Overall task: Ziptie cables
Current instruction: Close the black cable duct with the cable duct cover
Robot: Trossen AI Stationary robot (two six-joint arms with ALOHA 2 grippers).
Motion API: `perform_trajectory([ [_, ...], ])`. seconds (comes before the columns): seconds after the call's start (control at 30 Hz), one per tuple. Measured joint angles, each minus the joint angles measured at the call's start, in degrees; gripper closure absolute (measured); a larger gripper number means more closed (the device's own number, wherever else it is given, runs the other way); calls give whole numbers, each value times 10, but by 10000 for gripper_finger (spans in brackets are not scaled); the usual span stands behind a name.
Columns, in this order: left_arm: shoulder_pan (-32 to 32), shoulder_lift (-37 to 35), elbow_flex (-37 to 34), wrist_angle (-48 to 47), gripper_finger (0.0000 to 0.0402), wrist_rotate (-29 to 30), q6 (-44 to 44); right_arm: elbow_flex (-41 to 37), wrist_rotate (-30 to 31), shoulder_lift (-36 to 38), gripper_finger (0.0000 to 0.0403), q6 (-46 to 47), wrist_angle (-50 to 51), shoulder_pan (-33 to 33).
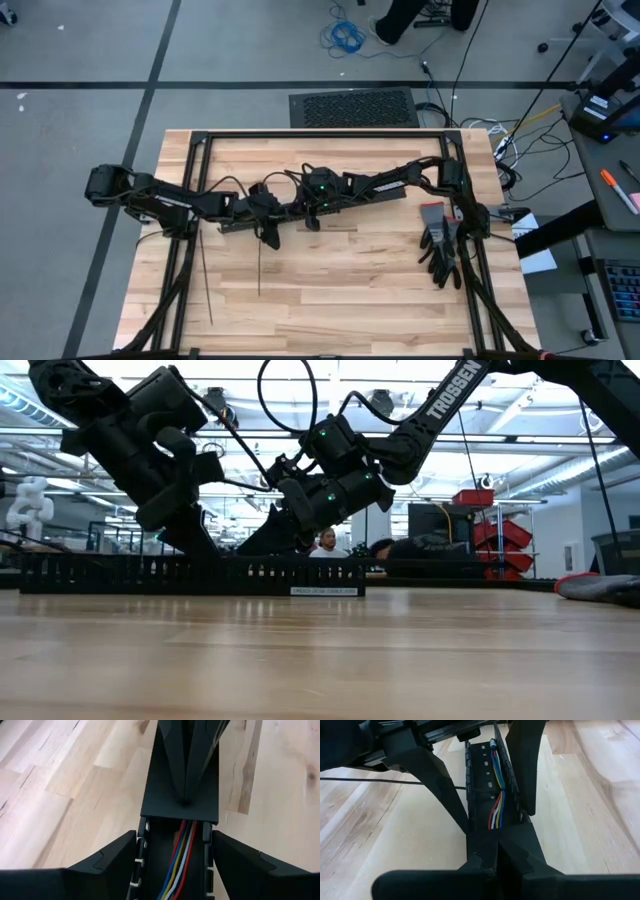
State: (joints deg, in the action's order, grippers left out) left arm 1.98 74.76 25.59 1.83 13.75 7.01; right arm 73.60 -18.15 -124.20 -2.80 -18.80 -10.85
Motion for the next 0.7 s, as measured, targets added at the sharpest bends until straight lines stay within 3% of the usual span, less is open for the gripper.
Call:
perform_trajectory([
  [0.2, 0, 0, -8, 7, 155, 1, -3, 0, 0, 0, 403, 1, 0, 0],
  [0.47, 0, 0, -10, 11, 199, 1, -5, 0, 0, -1, 403, 1, -6, 0],
  [0.7, 0, 1, -11, 18, 203, 1, -14, 21, 0, -14, 403, 1, -4, 4],
])
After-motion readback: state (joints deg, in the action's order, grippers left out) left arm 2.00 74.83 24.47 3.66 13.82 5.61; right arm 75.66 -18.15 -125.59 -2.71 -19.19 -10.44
